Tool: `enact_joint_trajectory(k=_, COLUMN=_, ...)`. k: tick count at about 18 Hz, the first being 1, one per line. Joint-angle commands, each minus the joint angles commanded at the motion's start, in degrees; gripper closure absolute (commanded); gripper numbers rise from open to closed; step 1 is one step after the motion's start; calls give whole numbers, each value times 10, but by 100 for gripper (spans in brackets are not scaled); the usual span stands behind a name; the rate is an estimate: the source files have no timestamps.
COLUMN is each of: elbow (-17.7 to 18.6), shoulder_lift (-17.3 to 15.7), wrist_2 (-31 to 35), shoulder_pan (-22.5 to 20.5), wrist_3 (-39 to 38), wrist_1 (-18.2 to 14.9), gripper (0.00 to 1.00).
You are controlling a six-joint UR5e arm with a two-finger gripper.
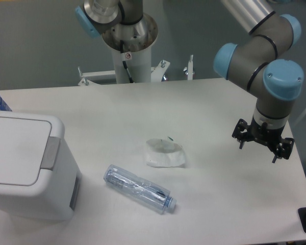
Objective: Open the trash can
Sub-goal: 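Raise the open gripper away from the table beside the plastic bag, then move the gripper over to the white trash bin's lid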
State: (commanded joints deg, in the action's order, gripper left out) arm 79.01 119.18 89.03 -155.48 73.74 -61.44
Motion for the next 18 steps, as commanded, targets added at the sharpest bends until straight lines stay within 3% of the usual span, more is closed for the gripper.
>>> enact_joint_trajectory(k=6, elbow=-6, shoulder_lift=-4, wrist_2=-14, shoulder_pan=4, wrist_3=-8, wrist_1=-1, gripper=0)
enact_joint_trajectory(k=9, elbow=-14, shoulder_lift=-6, wrist_2=-34, shoulder_pan=12, wrist_3=-59, wrist_1=-3, gripper=0)
enact_joint_trajectory(k=11, elbow=-23, shoulder_lift=-8, wrist_2=-45, shoulder_pan=25, wrist_3=-107, wrist_1=-5, gripper=0)
enact_joint_trajectory(k=15, elbow=-31, shoulder_lift=-10, wrist_2=-83, shoulder_pan=61, wrist_3=-283, wrist_1=0, gripper=0)
enact_joint_trajectory(k=18, elbow=-32, shoulder_lift=-32, wrist_2=-95, shoulder_pan=97, wrist_3=-356, wrist_1=0, gripper=0)
